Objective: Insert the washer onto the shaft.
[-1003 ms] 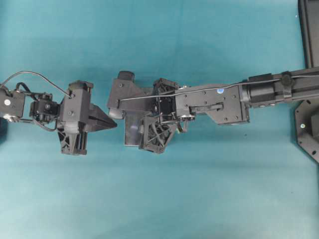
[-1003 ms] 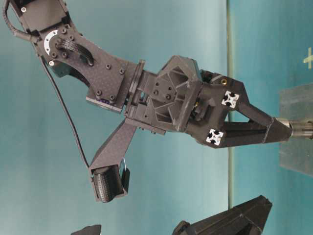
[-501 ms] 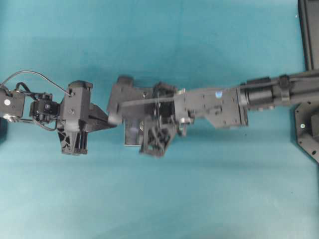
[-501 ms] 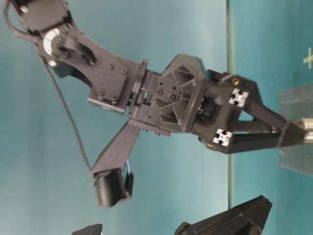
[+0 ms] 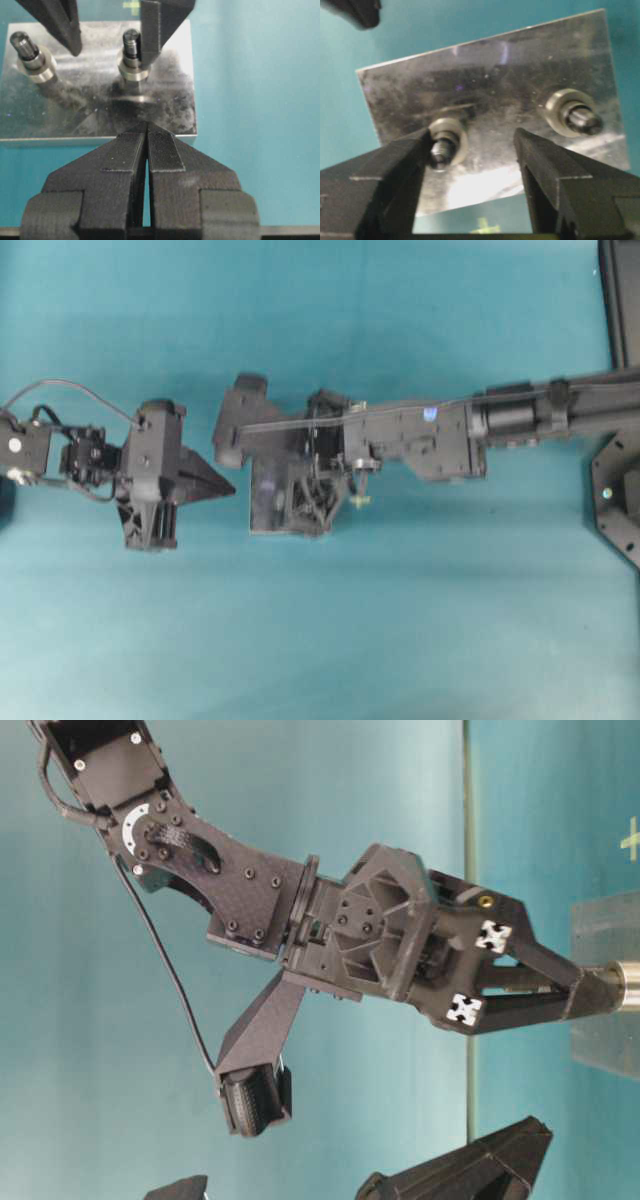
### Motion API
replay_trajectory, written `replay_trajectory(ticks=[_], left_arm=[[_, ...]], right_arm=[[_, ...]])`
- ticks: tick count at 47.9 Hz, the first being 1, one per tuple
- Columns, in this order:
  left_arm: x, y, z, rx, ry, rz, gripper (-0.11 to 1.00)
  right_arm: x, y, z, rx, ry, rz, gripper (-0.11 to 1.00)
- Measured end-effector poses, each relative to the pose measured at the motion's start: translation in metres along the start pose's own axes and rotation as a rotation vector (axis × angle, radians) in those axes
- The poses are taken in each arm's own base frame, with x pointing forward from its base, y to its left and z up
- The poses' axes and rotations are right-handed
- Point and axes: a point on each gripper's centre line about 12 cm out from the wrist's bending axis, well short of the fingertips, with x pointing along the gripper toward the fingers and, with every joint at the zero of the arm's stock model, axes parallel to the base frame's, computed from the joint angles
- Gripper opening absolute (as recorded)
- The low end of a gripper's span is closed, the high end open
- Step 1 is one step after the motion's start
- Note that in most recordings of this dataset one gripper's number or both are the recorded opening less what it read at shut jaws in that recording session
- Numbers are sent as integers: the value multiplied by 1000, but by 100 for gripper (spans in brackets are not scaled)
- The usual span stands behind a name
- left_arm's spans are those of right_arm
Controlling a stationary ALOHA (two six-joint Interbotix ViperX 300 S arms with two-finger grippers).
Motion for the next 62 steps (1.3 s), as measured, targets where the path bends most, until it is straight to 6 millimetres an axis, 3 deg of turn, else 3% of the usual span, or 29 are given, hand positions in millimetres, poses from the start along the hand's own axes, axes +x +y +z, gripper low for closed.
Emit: replay_trajectory(ticks=[8,24,39,56,62], left_arm=[[-1,1,4,-1,-14,2,0],[-2,2,5,-3,-15,5,0],[-8,2,8,-3,-37,6,0],[-16,3,7,-4,-47,7,0],[-19,2,9,-3,-60,6,0]], right_arm=[[-1,25,-5,-37,-7,35,67],[-2,21,-3,-42,-16,22,66],[-51,6,-5,-29,-118,34,66],[-89,-2,-35,-21,-326,103,66],[-92,-4,-47,-23,-401,131,66]])
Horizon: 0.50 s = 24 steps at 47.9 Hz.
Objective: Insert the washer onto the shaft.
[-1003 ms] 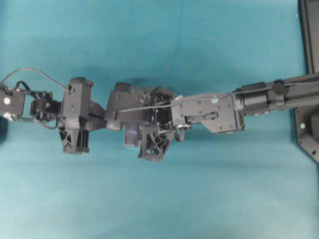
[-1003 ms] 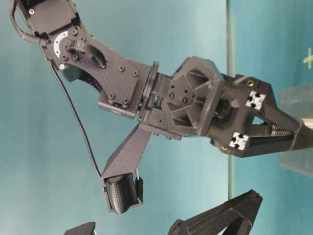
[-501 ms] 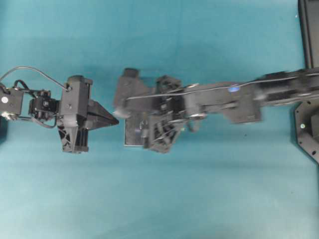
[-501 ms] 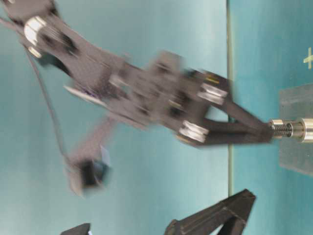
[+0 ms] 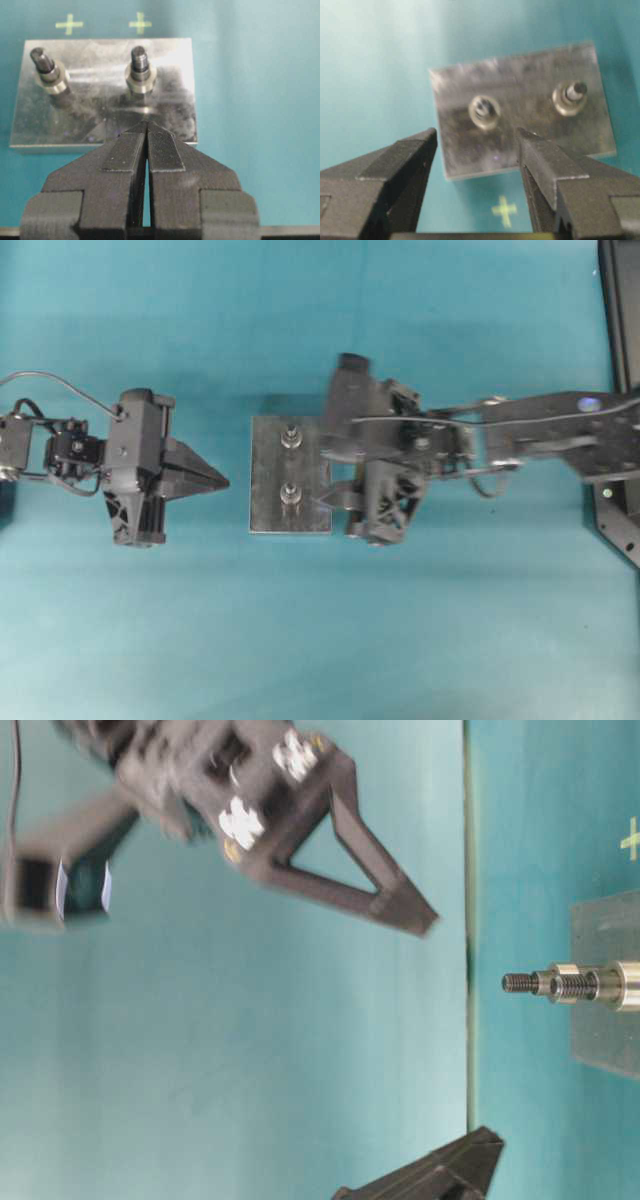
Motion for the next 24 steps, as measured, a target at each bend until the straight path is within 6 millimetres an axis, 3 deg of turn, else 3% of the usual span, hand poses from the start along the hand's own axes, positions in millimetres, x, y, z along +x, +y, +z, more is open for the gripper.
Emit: replay_trajectory(ticks=[15,24], left_arm=[[-1,0,0,2,-3,0,0],[-1,0,0,-1,-2,-1,0]], right_arm=[[0,-6,-38,1,-32,23,66],[1,-7,-50,8,-46,35,66]])
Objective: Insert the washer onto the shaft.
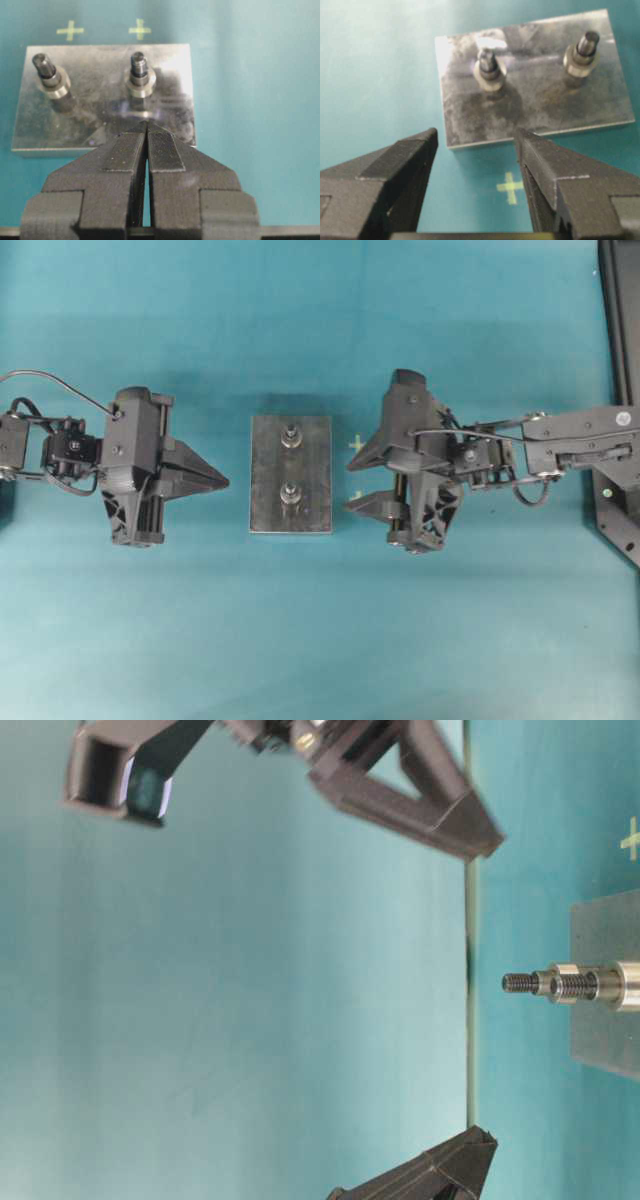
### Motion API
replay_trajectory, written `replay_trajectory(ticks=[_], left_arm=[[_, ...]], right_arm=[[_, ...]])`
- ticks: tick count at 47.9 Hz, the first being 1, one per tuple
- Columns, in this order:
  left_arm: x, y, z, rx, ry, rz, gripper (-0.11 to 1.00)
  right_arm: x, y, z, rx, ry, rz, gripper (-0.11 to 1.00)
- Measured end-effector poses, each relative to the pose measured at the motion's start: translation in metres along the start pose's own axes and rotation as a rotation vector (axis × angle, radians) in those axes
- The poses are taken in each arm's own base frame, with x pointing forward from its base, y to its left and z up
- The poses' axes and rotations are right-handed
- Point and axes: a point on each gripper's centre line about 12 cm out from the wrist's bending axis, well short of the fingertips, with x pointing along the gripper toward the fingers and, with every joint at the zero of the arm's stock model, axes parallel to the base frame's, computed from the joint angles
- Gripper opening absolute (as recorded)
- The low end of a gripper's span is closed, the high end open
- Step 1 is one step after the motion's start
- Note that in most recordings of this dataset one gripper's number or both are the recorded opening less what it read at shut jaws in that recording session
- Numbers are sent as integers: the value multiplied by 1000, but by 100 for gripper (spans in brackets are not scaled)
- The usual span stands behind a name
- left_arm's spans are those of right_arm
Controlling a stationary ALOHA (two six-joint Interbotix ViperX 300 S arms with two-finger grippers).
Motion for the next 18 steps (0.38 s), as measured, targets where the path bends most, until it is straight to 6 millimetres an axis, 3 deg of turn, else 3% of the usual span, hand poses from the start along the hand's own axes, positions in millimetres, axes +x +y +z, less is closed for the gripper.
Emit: replay_trajectory(ticks=[18], left_arm=[[2,-1,-2,2,8,-2,0]], right_arm=[[-1,2,-7,-3,-34,21,66]])
